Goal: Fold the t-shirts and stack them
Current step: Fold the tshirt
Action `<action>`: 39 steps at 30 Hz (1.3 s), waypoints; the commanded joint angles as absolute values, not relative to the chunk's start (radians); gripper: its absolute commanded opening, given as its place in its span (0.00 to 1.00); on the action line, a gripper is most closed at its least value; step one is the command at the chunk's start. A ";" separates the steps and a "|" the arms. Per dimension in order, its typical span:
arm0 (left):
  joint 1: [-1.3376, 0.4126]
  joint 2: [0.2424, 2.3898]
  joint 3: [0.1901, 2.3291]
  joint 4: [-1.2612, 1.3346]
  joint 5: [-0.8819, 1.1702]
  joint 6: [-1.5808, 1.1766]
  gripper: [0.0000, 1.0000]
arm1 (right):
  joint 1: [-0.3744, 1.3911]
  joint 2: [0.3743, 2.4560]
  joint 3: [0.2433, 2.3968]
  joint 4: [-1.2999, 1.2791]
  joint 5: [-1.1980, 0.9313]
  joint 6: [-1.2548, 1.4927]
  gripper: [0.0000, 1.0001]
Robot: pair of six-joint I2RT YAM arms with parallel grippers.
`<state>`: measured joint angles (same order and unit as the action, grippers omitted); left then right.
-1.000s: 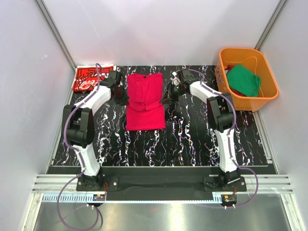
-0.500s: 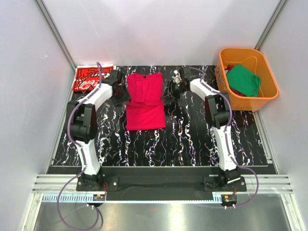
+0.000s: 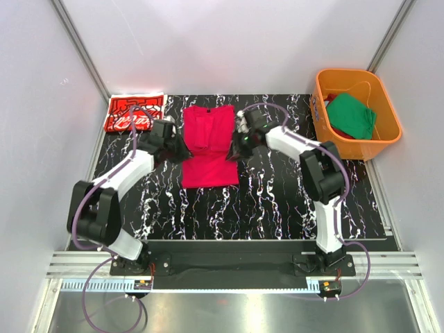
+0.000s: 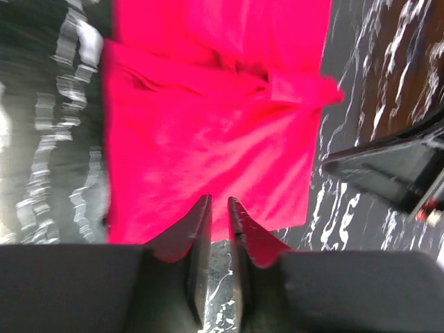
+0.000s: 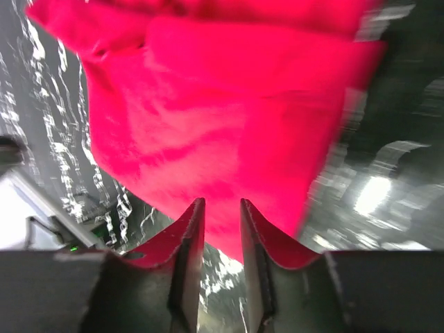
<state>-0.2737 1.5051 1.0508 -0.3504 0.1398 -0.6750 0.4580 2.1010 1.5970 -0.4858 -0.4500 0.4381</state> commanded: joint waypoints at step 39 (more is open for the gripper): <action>-0.262 1.858 1.345 -0.268 0.248 -0.578 0.36 | 0.456 2.302 1.983 -0.387 -0.443 0.380 0.54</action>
<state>-0.2649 1.8355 1.4036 -0.3836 0.1551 -0.5537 0.4438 2.3753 2.0064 -0.4946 -0.3161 0.3550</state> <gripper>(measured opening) 0.362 0.544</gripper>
